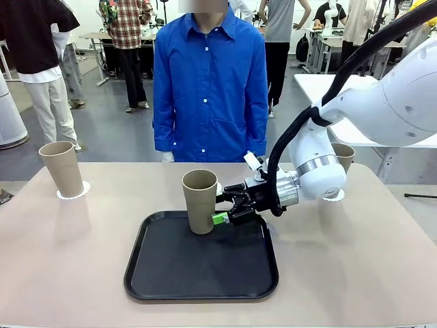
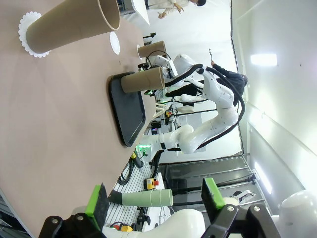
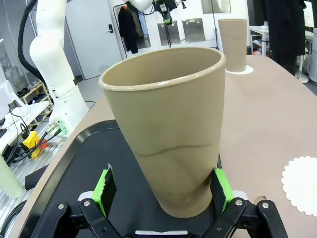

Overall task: Place coasters on the table and set cups on them.
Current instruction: Take one Reusable plastic cup from the Flat Tray and place it on a coaster set by the human.

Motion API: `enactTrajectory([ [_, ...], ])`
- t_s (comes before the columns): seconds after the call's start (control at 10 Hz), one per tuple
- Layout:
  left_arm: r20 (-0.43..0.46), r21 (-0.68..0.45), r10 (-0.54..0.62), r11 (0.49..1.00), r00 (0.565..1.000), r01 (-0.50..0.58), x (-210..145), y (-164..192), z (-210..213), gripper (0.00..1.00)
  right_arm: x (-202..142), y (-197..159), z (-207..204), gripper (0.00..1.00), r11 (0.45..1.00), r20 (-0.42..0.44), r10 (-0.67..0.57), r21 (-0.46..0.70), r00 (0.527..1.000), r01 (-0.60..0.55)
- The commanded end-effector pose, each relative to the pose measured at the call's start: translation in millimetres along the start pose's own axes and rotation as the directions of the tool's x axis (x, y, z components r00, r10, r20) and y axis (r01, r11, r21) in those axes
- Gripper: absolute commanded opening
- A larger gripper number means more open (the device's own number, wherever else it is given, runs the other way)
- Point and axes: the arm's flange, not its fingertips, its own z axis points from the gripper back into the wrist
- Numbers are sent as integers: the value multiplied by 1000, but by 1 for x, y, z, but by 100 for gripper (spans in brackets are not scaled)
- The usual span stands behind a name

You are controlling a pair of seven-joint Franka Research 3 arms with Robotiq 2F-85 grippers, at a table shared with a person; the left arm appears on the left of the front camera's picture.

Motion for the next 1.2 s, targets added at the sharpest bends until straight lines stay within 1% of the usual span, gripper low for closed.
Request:
enactTrajectory([
  [0.0,4,1,-1,1000,1000,1,-2,-2,0,100,-2,-7,-9,100,1000,5,9,-1,1000,-9],
  [0.3,4,1,-1,1000,1000,1,-2,-2,0,100,-3,-11,-8,100,1000,4,10,-19,1000,-10],
  [1.1,4,1,-1,1000,1000,1,-2,-2,0,100,3,-24,-29,100,1000,1,22,19,1000,-22],
])
